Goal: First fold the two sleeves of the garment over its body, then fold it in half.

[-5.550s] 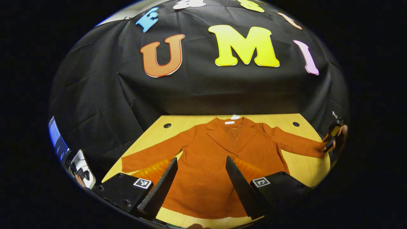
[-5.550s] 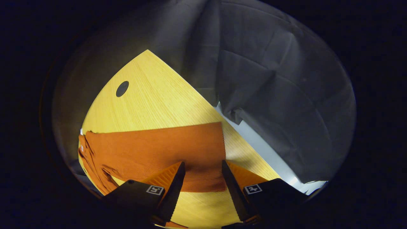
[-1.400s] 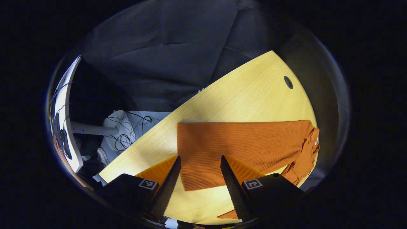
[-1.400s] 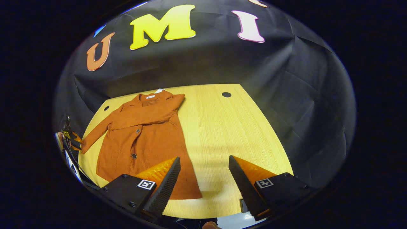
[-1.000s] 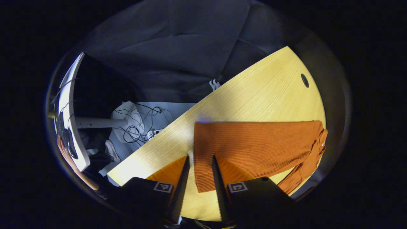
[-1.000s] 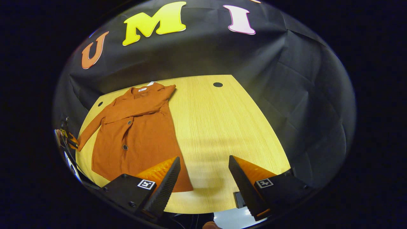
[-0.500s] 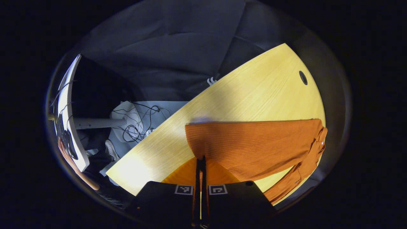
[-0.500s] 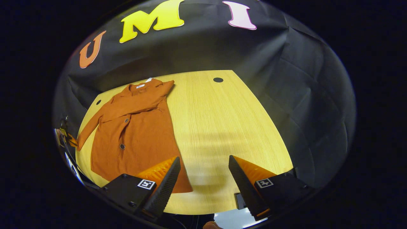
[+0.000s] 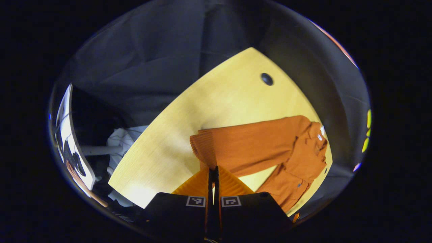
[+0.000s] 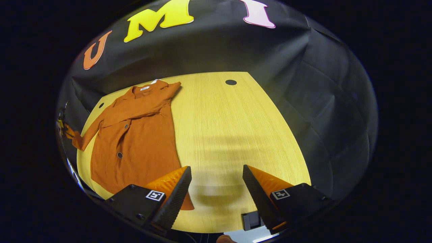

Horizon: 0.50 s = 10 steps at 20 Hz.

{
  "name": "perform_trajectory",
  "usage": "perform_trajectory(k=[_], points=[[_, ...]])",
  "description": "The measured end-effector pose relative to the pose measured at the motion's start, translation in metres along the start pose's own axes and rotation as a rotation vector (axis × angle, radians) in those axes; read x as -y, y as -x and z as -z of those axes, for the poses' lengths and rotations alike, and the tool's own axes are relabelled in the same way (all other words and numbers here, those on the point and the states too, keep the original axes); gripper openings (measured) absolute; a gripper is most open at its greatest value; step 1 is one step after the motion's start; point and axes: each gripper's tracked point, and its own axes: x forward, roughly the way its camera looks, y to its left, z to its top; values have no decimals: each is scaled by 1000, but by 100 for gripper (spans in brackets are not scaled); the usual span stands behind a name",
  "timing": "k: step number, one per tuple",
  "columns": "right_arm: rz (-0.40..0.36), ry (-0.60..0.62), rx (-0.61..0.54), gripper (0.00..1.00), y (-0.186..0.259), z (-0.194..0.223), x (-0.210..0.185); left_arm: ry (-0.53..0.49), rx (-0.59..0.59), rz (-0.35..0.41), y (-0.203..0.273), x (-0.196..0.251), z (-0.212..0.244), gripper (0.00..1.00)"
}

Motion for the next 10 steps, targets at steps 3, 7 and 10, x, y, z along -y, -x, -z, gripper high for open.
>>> perform_trajectory(k=[3,7,10], points=[[-24,-48,-20,98,-13,5,10,-82,48,60,31,77,-8,8],[-63,-64,-40,99,-27,7,23,-220,79,130,45,188,-4,3],[-88,-66,-51,98,-33,11,36,-292,77,146,33,265,16,3]])
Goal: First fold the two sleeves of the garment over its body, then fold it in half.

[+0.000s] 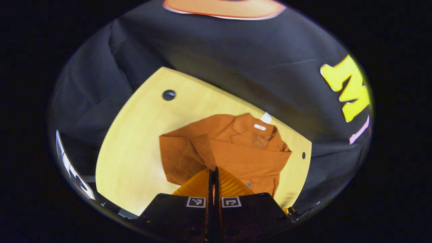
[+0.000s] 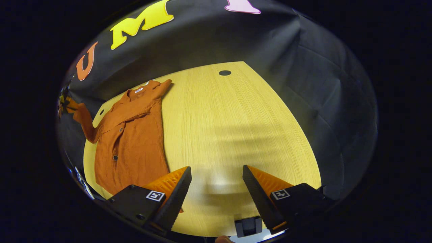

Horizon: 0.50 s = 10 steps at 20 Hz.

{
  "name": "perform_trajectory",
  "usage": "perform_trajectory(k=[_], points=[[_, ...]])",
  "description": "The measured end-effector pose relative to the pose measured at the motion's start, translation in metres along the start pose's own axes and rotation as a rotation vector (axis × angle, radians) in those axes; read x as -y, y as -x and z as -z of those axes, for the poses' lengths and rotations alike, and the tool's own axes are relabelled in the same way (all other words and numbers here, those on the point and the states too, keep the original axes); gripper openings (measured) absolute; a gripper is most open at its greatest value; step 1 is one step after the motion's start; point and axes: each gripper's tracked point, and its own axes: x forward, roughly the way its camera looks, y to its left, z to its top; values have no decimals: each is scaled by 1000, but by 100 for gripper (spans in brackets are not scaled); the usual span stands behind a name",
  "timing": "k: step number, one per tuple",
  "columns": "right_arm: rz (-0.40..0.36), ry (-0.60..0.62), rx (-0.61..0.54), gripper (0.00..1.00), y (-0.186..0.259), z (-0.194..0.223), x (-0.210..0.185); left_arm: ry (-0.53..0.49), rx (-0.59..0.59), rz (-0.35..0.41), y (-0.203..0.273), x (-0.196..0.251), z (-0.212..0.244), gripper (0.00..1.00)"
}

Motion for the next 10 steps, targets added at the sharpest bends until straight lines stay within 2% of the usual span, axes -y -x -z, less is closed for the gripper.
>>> perform_trajectory(k=[3,6,10], points=[[-13,-1,-5,99,-7,6,19,-76,-43,5,-29,65,16,3],[-17,-41,-17,99,-15,14,38,-107,-59,27,-71,134,34,3],[-30,-104,-42,98,-21,25,56,-143,-101,22,-135,197,68,3]])
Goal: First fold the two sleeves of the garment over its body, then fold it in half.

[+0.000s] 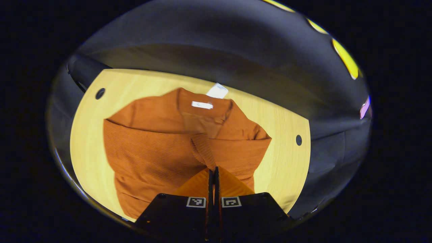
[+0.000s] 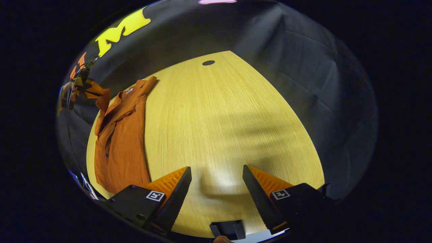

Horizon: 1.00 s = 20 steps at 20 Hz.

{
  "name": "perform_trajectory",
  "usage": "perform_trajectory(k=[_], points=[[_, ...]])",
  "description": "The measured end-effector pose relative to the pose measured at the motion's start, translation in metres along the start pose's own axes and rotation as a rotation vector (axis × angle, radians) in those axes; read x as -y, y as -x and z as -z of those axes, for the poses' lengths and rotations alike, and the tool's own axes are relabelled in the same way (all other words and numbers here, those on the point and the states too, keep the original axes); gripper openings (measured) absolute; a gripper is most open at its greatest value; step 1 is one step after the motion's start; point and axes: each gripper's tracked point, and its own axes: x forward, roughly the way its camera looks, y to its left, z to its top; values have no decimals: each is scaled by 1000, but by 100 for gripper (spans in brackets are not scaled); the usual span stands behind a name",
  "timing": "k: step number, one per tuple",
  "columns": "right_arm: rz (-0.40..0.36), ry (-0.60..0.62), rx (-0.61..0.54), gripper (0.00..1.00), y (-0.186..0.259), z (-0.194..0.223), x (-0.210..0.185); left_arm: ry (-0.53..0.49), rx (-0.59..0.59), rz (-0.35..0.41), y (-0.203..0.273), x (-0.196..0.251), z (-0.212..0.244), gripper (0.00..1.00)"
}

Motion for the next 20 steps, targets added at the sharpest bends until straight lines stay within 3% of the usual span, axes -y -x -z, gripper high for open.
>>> perform_trajectory(k=[2,3,8,9,10,11,12,14,15,16,17,19,20], points=[[6,-11,7,94,2,1,9,22,-19,-9,-31,19,12,3],[8,-18,10,99,4,2,13,38,-34,-1,-37,26,17,3],[22,-66,2,98,8,11,32,38,-72,106,-57,69,32,3],[25,-71,-4,94,7,14,34,36,-76,142,-60,76,32,4],[33,-71,-8,98,6,15,36,39,-81,154,-59,80,34,8],[39,-69,-7,98,7,14,36,50,-81,167,-61,84,35,27],[43,-67,-6,98,7,13,36,62,-81,174,-62,87,35,17],[49,-59,-7,98,6,13,33,73,-92,192,-55,92,42,34],[49,-52,-9,98,5,14,31,70,-86,199,-52,90,41,52],[49,-46,-10,98,6,13,28,67,-82,217,-46,89,44,79],[46,-38,-9,98,7,14,26,65,-77,228,-38,88,46,61],[35,-10,-7,98,13,12,16,48,-39,239,-21,72,46,100],[30,7,-5,98,16,11,10,36,-20,252,-12,66,48,99]])
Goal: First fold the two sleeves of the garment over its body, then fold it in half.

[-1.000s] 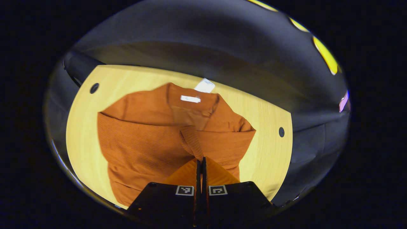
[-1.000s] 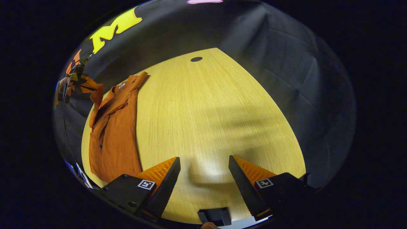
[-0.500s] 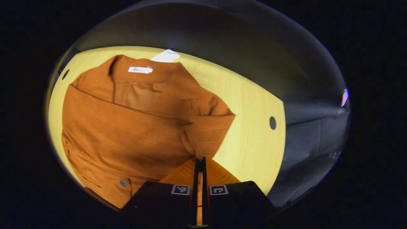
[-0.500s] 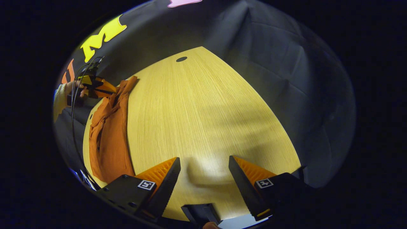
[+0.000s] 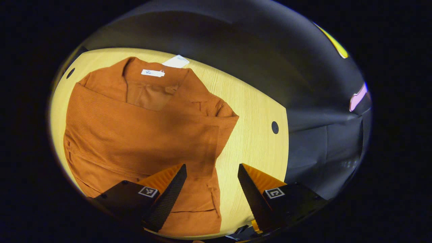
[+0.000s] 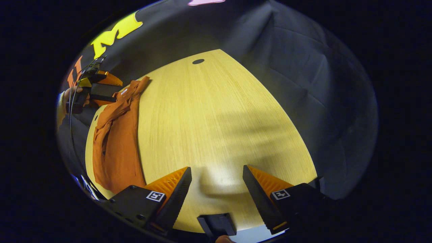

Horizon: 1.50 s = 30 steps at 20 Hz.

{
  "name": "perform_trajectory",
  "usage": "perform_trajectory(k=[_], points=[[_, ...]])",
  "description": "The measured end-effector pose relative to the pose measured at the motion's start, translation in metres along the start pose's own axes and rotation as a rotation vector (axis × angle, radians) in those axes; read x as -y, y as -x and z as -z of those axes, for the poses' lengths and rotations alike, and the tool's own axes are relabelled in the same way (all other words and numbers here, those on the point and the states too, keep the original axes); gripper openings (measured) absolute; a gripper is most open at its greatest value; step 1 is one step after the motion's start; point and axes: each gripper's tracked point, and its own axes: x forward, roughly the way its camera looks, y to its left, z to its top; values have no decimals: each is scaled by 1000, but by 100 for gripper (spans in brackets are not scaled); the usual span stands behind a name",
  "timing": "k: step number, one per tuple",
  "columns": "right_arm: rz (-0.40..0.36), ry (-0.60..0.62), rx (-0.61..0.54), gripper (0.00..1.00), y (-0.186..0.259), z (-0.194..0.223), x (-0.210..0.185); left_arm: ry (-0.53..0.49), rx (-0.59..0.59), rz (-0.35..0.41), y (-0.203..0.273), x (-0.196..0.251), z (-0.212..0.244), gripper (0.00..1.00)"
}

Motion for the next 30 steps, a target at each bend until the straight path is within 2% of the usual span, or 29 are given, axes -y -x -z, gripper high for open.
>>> perform_trajectory(k=[3,8,15,18,22,23,24,25,27,30], points=[[-15,49,7,98,1,-4,-22,-45,48,-1,28,-26,7,99],[-41,139,-7,98,1,-2,-62,-69,87,-99,74,-108,48,99],[-81,308,-76,98,-9,19,-110,-18,80,-265,138,-257,135,99],[-102,348,-102,99,-9,29,-124,84,70,-298,168,-303,166,99],[-109,397,-157,99,-13,41,-132,224,44,-268,199,-334,189,99],[-119,406,-175,99,-14,44,-134,252,26,-236,203,-335,192,99],[-131,406,-193,94,-14,45,-135,291,-8,-194,207,-332,194,99],[-143,404,-204,98,-14,47,-136,323,-37,-153,210,-327,194,99],[-162,392,-252,98,-17,55,-132,314,-114,-110,217,-323,193,99],[-257,351,-332,96,-11,59,-137,254,-212,-31,231,-312,179,98]])
